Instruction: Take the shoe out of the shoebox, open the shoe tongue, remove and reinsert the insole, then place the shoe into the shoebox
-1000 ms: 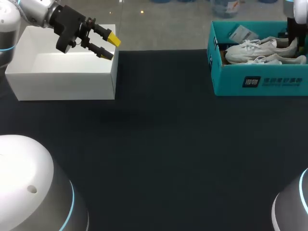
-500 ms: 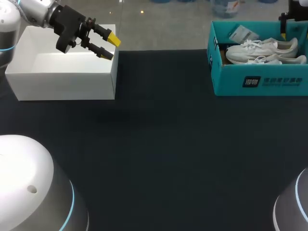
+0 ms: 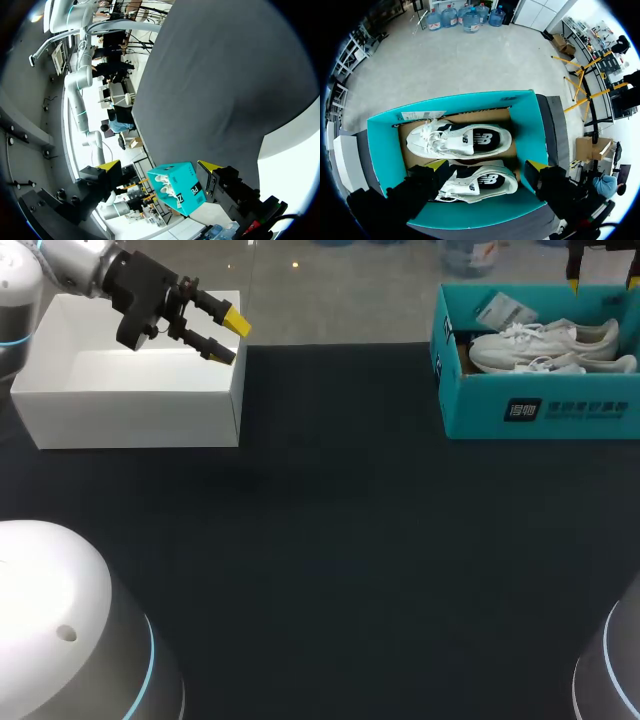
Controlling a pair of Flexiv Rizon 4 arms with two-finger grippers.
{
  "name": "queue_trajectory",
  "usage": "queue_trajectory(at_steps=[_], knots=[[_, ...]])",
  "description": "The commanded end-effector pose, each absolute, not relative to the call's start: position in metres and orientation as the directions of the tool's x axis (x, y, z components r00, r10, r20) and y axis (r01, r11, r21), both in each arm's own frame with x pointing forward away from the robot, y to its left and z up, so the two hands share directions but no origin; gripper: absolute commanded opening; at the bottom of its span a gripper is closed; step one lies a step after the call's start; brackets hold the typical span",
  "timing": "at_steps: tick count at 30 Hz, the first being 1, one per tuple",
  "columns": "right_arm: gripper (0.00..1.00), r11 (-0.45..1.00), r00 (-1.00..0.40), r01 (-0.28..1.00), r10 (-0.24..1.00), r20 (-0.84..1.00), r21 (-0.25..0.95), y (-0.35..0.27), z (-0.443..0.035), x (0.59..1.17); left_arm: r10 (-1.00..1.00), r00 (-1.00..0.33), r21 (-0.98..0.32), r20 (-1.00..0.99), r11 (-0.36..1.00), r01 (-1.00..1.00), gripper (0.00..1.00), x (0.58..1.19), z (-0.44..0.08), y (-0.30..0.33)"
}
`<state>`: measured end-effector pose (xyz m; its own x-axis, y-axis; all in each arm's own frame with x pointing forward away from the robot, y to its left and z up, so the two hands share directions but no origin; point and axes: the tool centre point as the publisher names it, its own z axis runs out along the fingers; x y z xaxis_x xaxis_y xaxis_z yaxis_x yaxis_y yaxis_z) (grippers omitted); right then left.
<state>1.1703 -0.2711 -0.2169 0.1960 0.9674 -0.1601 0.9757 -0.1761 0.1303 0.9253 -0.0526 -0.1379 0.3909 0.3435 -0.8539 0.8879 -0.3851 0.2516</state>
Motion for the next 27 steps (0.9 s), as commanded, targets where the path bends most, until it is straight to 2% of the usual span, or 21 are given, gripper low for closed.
queue_trajectory(at_steps=[1, 6, 22, 24, 27], knots=[[1.00, -0.136, 0.193, 0.933, 0.970, -0.145, 0.334, -0.247, -0.189, 1.101, 0.345, 0.393, 0.252, -0.852, -0.386, 0.887, 1.00, 0.925, -0.138, -0.052], [1.00, -0.075, 0.109, 0.940, 0.990, -0.086, 0.334, -0.229, -0.186, 1.080, 0.345, 0.393, 0.252, -0.852, -0.386, 0.887, 1.00, 0.925, -0.138, -0.052], [1.00, -0.075, 0.109, 0.940, 0.990, -0.086, 0.334, -0.229, -0.186, 1.080, 0.345, 0.393, 0.252, -0.852, -0.386, 0.887, 1.00, 0.925, -0.138, -0.052], [1.00, -0.075, 0.109, 0.940, 0.990, -0.086, 0.334, -0.229, -0.186, 1.080, 0.489, 0.210, 0.127, -0.847, -0.197, 0.972, 1.00, 0.937, -0.133, -0.063], [1.00, -0.074, 0.096, 0.954, 0.993, -0.064, 0.289, -0.221, -0.192, 1.072, 0.572, -0.082, -0.042, -0.816, 0.083, 0.996, 1.00, 0.956, -0.125, -0.070]])
